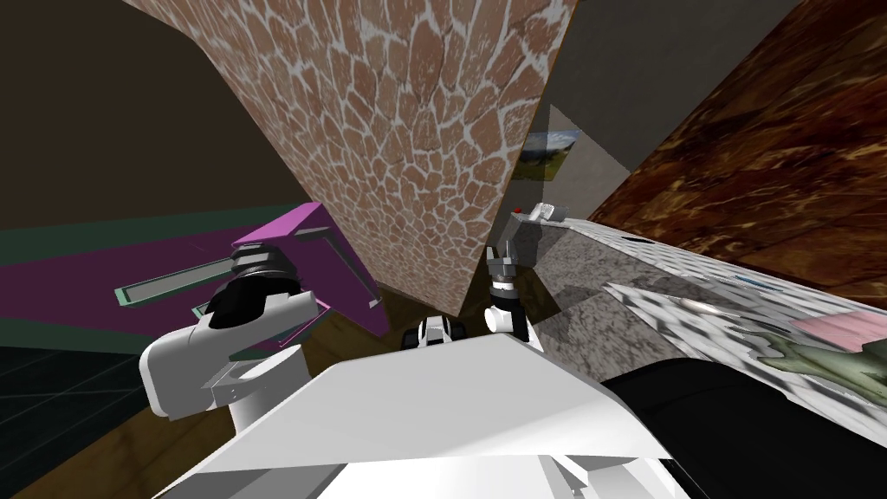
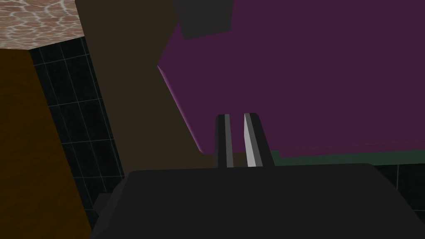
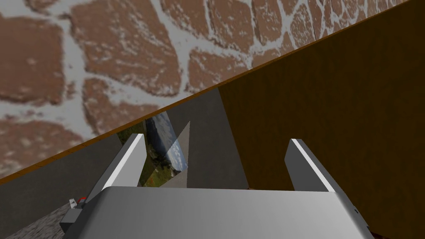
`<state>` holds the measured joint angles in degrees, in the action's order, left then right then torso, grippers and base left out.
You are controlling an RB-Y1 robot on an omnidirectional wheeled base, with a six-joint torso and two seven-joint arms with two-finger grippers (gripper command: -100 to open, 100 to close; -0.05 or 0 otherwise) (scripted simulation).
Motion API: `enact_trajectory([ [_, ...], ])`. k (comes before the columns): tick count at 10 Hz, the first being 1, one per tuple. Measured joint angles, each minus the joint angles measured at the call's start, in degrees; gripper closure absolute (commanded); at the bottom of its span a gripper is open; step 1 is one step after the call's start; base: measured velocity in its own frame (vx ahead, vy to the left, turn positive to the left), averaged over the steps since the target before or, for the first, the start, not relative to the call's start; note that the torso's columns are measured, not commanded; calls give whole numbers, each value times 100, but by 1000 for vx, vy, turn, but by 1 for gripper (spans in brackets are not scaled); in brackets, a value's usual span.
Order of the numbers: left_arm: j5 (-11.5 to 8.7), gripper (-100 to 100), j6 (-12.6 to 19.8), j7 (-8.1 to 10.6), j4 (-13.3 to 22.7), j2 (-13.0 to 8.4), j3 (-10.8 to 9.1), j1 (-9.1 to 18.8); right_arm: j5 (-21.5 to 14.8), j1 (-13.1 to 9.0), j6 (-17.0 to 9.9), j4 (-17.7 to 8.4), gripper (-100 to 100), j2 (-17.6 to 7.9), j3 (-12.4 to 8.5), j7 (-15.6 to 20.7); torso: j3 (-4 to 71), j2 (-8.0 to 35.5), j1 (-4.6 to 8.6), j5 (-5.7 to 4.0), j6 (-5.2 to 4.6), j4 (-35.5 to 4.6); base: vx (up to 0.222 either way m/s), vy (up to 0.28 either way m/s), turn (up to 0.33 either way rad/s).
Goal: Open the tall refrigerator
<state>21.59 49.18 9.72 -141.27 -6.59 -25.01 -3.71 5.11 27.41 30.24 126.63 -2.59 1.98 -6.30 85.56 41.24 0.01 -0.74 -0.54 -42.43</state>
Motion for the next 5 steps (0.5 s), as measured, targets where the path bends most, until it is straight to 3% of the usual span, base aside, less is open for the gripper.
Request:
enact_trajectory([
  [3, 43, -100, -7, 7, 111, -77, 41, 67, 0, 0, 0, 0, 0, 0, 0, 0, 12, -6, -20, -15, -5, -15, 7, -20, 5],
  [4, -58, -100, 27, 9, 108, -165, -7, 42, 0, 0, 0, 0, 0, 0, 0, 0, 21, -12, -26, -27, -6, -24, 27, -1, 13],
  [5, -20, -100, -61, 30, 87, -119, 4, -26, 0, 0, 0, 0, 0, 0, 0, 0, 16, -12, -19, -16, -8, -15, 10, -8, 12],
])
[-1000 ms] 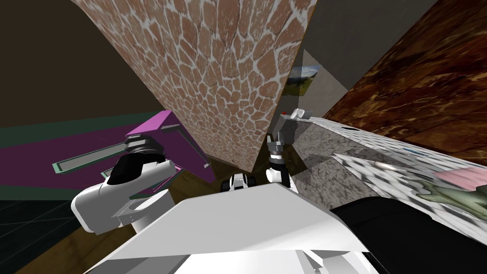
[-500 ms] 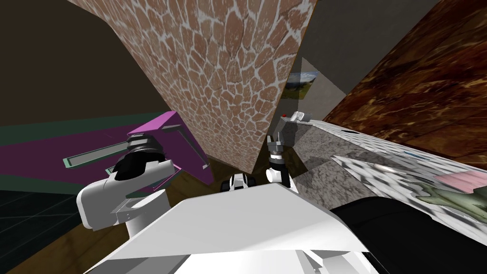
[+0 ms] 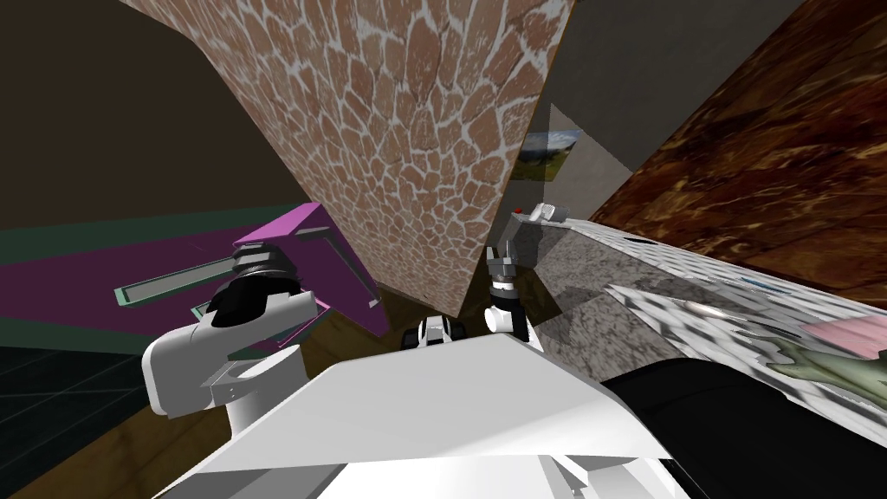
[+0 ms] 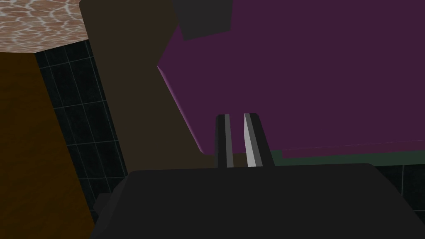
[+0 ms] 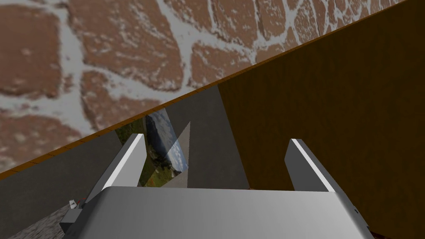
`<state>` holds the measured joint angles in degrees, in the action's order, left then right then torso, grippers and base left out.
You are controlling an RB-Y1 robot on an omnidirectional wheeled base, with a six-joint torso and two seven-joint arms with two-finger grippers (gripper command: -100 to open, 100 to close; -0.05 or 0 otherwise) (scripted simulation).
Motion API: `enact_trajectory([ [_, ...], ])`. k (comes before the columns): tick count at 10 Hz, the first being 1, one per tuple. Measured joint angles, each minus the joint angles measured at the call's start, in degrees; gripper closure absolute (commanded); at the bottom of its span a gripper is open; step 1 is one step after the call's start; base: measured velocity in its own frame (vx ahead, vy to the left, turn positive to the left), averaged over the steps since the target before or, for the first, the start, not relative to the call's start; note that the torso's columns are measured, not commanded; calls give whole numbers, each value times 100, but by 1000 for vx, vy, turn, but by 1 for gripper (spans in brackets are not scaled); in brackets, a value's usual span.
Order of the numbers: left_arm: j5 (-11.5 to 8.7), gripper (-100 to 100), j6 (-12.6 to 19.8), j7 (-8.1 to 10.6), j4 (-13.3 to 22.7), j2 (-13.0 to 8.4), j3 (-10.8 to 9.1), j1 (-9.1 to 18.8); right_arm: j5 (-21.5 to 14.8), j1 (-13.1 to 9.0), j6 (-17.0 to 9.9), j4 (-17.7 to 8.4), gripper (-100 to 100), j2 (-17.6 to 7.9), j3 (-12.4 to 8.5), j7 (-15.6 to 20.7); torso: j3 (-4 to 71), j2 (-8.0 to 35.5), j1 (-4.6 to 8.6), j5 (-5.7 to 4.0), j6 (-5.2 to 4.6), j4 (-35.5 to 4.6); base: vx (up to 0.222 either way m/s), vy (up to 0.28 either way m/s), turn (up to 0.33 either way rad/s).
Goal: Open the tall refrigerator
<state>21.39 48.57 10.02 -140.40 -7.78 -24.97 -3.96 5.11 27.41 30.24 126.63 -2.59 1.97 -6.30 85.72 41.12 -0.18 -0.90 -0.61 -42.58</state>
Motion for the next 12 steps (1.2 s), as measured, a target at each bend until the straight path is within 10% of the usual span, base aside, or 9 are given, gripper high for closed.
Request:
enact_trajectory([
  [12, 12, -100, 79, -27, -48, -20, 28, 36, 0, 0, 0, 0, 0, 0, 0, 0, 11, -9, 18, -21, -15, -9, 2, -1, 2],
])
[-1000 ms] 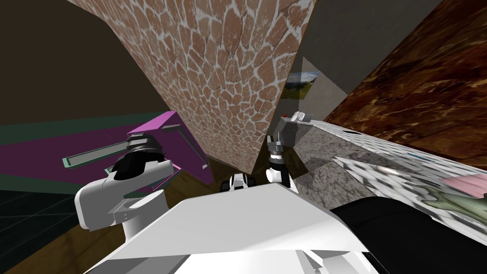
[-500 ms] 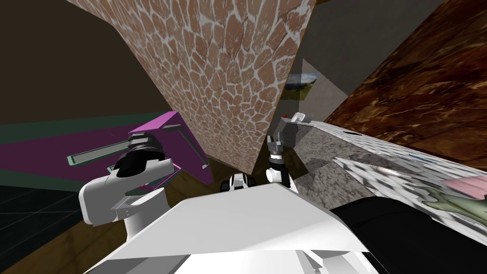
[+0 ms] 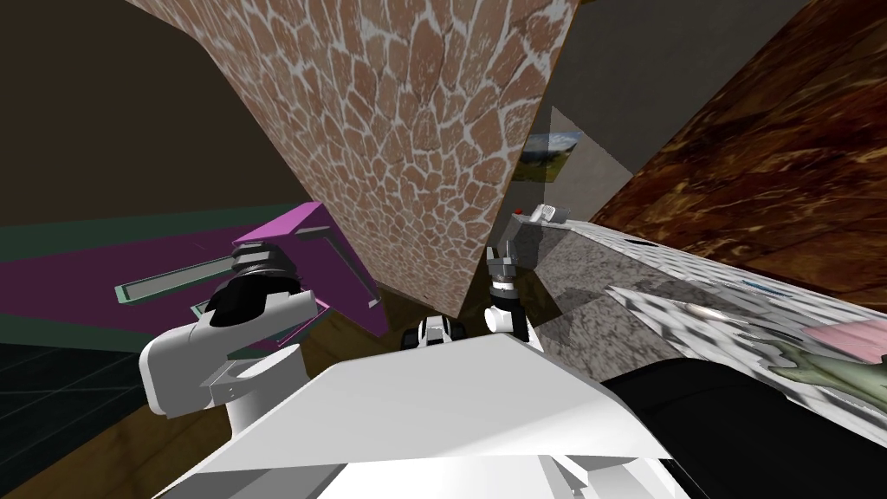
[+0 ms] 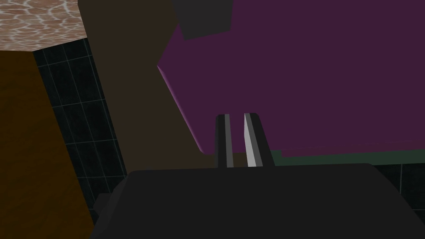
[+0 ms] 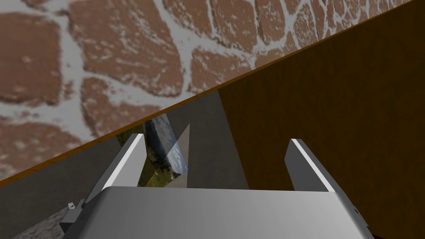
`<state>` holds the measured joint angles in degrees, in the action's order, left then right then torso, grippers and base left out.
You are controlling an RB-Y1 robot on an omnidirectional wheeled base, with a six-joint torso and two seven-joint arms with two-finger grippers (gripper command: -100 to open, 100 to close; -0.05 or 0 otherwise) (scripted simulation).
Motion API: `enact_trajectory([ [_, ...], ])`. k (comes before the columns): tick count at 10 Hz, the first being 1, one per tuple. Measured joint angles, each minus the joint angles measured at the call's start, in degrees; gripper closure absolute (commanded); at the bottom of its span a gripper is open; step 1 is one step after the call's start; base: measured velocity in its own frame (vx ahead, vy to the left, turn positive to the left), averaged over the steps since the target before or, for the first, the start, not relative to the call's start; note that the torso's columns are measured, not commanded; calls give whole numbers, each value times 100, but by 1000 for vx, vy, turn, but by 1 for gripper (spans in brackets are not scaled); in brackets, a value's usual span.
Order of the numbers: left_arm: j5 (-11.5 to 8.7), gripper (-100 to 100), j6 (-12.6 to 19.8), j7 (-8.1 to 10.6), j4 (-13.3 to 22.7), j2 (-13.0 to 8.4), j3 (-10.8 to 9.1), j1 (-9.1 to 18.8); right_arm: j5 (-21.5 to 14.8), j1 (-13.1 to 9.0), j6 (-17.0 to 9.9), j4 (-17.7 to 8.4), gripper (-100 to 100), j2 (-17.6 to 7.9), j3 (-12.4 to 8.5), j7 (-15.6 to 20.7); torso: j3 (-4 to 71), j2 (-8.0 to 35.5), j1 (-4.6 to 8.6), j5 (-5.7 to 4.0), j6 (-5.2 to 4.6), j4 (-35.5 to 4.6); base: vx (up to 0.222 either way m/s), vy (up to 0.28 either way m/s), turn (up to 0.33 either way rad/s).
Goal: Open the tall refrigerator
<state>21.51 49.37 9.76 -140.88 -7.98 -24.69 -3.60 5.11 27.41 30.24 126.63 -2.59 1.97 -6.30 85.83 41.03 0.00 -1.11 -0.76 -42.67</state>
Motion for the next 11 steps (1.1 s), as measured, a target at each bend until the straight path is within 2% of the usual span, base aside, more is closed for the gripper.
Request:
enact_trajectory([
  [2, 40, -100, -91, 29, 131, 9, 0, 39, 0, -1, 0, 0, 0, 0, 0, 0, 7, -9, -19, 7, -1, 4, 20, -21, 17],
  [4, 49, -100, -124, 143, 124, 167, -45, -18, 0, 1, 0, 0, 0, 1, 1, 0, -16, -11, -24, 72, 22, 46, 110, -64, 37],
  [7, 14, -100, -107, 289, 101, 247, -93, -81, 0, 1, 0, 0, 0, 1, 1, 0, 22, -47, -93, 60, 8, 32, 112, -72, 14],
  [10, 82, -100, -95, 332, 144, 294, -53, -20, 0, -1, 0, 0, 0, 0, 0, 0, 29, -43, -124, 55, 10, 25, -9, 1, -12],
  [11, 51, -100, -105, 338, 122, 282, -66, -45, 0, -1, 0, 0, 0, 0, 0, 0, 27, -42, -118, 53, 15, 24, -10, 8, 2],
])
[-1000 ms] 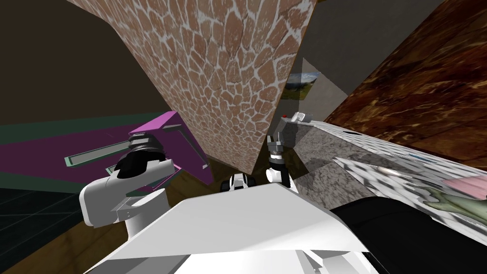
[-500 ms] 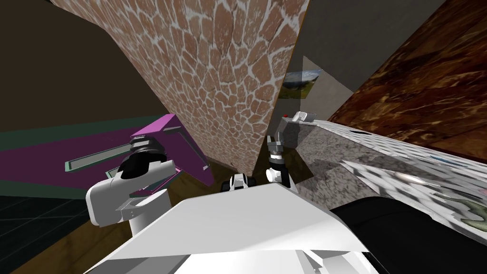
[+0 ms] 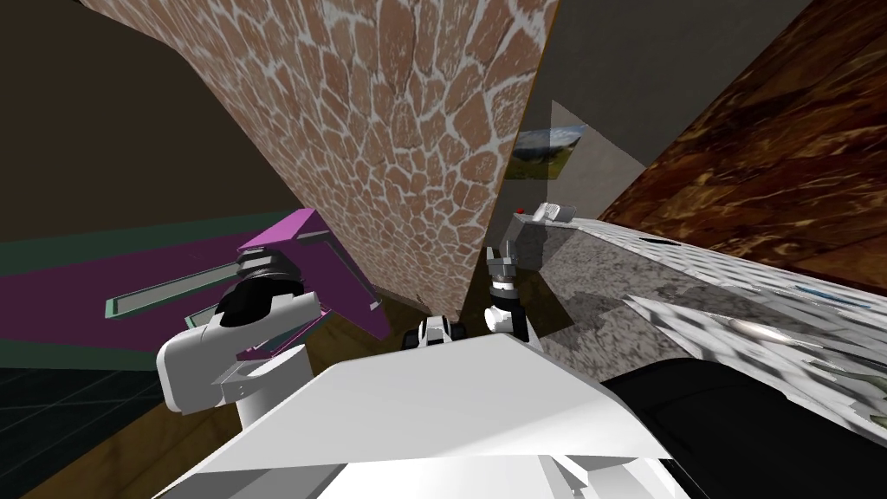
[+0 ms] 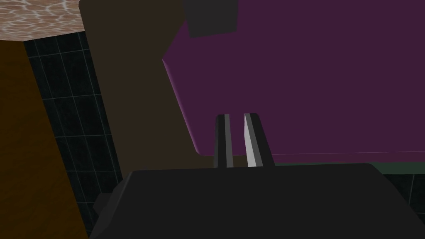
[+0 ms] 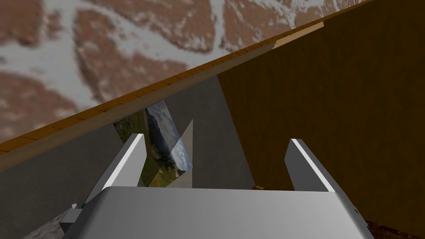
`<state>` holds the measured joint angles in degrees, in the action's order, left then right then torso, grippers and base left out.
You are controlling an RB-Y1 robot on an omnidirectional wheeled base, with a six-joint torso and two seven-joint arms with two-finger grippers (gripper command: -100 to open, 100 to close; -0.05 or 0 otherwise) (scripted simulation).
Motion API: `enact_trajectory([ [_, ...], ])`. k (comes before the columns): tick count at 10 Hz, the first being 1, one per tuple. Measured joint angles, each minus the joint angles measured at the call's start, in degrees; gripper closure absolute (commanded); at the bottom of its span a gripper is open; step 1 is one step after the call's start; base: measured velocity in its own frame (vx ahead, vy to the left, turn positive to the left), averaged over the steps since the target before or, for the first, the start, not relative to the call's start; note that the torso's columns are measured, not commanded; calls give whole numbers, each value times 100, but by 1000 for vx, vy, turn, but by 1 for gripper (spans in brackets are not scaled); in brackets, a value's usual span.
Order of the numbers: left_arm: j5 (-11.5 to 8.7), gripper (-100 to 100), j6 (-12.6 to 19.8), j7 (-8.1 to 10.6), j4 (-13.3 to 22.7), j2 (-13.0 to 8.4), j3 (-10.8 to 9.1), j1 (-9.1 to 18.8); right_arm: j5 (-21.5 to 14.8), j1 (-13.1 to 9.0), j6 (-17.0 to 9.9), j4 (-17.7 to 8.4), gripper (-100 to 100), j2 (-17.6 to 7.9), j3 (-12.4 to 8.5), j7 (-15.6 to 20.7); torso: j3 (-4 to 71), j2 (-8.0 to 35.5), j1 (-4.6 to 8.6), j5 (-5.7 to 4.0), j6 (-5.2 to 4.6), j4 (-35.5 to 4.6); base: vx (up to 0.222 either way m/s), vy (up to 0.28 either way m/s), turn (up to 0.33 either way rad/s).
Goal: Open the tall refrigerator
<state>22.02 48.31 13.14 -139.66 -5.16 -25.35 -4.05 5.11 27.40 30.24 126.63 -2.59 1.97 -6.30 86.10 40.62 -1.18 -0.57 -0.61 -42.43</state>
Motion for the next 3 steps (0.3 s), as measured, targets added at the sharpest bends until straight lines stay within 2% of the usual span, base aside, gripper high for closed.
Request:
enact_trajectory([
  [3, -80, -100, 9, 8, 10, -69, -70, -20, 0, 1, 0, 0, 0, 0, 0, 0, 15, -26, 29, -6, -12, 11, 2, 10, 11],
])
